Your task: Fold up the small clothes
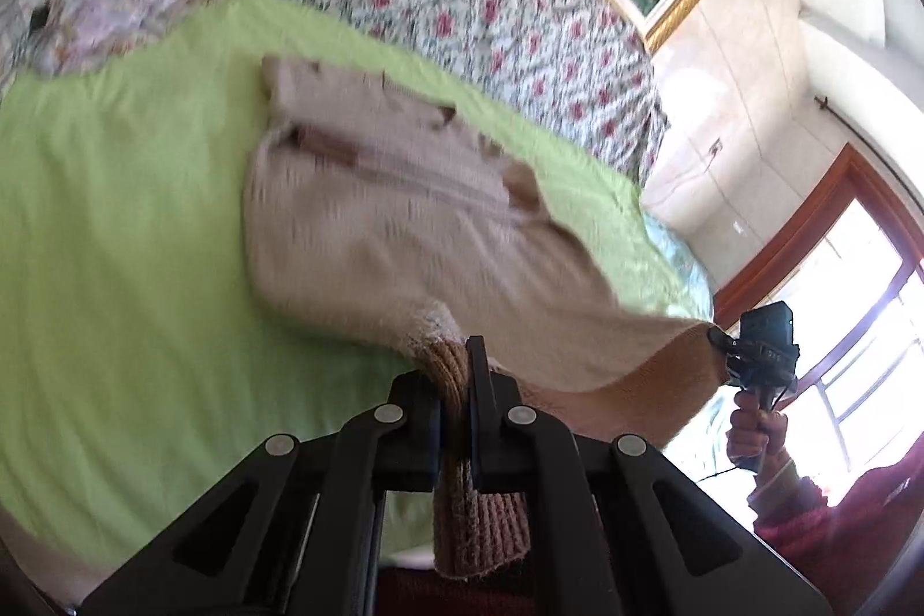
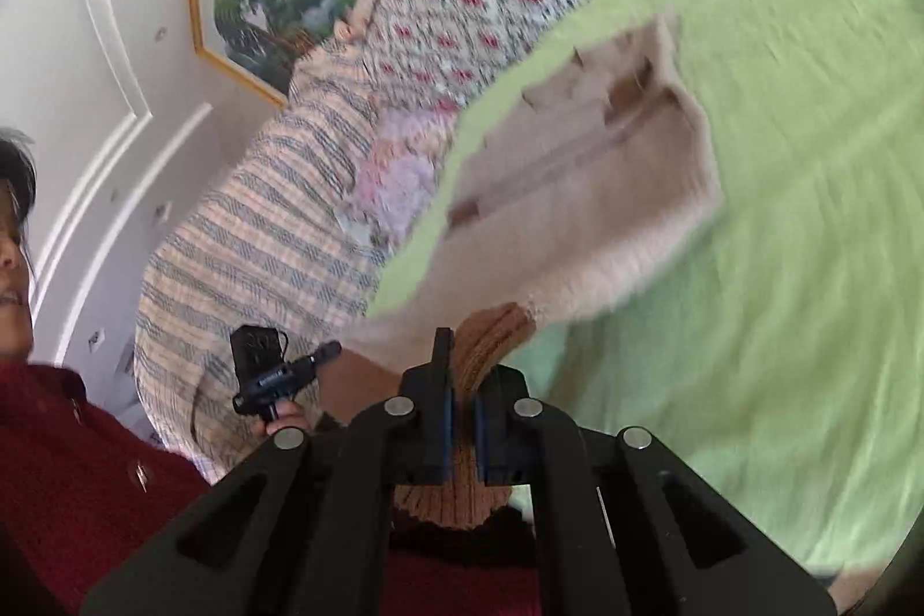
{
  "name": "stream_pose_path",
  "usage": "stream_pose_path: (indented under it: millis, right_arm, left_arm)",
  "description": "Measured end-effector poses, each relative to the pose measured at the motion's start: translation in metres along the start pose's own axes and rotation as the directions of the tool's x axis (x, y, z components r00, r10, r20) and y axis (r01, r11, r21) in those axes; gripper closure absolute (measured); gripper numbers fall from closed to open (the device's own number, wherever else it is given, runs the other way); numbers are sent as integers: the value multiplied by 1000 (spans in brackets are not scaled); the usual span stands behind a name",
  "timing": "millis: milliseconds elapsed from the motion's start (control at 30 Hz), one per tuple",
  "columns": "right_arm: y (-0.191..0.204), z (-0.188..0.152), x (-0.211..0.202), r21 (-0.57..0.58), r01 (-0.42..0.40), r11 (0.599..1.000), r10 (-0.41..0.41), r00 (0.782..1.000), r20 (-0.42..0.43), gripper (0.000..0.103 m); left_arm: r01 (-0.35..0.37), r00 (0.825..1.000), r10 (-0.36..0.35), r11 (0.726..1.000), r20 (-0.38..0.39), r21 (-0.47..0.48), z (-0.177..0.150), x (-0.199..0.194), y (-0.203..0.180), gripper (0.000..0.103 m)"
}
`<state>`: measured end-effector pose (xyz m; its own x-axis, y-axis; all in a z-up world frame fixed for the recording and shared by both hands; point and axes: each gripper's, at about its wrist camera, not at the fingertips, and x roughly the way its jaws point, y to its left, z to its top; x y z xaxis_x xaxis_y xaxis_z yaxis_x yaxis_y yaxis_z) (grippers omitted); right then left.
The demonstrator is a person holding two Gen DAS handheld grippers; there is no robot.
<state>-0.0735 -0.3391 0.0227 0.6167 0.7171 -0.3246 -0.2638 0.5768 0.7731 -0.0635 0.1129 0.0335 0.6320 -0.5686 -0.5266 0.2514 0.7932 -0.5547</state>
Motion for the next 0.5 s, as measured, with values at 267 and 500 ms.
stream_pose_path:
  millis: [267,500]
  right_arm:
    - [-23,114,43,-8,25,1000,-23,992,126,97]
    - [-65,205,98,73,131,989,-140,981,137,97]
  left_arm:
    - [-29,995,22,997,102,67,115,44,6,98]
    - [-93,994,90,995,70,43,200,116,32,98]
